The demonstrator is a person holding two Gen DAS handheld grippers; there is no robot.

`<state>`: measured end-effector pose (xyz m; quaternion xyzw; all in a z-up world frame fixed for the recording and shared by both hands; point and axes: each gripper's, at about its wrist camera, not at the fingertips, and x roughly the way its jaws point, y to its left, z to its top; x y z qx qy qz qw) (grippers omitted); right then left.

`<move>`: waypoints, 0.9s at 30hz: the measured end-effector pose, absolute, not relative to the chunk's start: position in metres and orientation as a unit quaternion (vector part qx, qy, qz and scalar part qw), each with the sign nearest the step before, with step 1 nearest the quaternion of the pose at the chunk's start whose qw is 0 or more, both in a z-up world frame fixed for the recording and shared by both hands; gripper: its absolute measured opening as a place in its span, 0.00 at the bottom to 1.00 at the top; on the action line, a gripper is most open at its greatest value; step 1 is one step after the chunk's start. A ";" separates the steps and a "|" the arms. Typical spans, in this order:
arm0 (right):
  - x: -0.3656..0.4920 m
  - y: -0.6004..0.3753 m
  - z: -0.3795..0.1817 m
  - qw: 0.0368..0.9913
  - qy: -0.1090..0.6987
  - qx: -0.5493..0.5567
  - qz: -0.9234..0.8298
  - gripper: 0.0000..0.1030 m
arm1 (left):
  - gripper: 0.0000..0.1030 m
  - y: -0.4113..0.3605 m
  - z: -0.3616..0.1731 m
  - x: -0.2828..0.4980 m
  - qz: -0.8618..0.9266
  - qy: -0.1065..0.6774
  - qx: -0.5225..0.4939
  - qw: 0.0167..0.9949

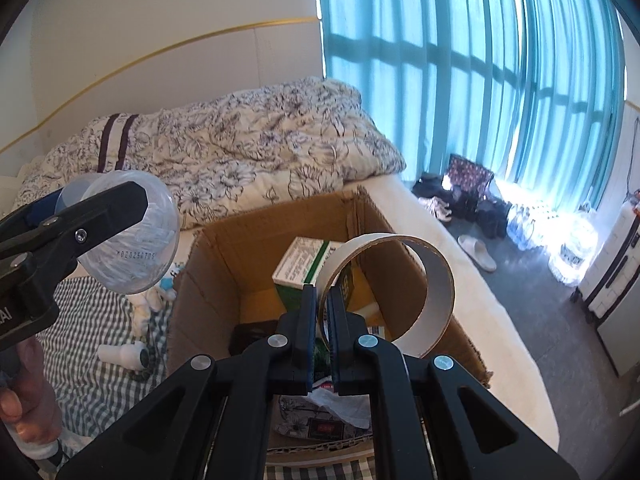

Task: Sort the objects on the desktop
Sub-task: 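Lift and carry the tape roll and floss-pick jar with both tools over the box, then open both tools to drop the tape roll and floss-pick jar into the box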

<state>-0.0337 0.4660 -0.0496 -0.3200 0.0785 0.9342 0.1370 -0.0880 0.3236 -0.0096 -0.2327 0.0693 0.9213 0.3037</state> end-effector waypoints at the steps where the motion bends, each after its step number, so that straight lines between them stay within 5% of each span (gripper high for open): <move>1: -0.035 0.468 -0.053 0.137 0.080 -0.324 0.933 0.06 | 0.87 0.325 -0.012 -0.089 0.920 0.071 -0.235 0.305; 10: -0.035 0.477 -0.074 0.144 0.091 -0.341 0.924 0.15 | 0.87 0.343 -0.033 -0.095 0.913 0.087 -0.253 0.309; 14: -0.032 0.480 -0.073 0.155 0.087 -0.337 0.925 0.38 | 0.87 0.353 -0.040 -0.097 0.910 0.092 -0.259 0.311; 27: -0.024 0.493 -0.078 0.184 0.081 -0.340 0.919 0.49 | 0.87 0.391 -0.074 -0.110 0.876 0.134 -0.326 0.329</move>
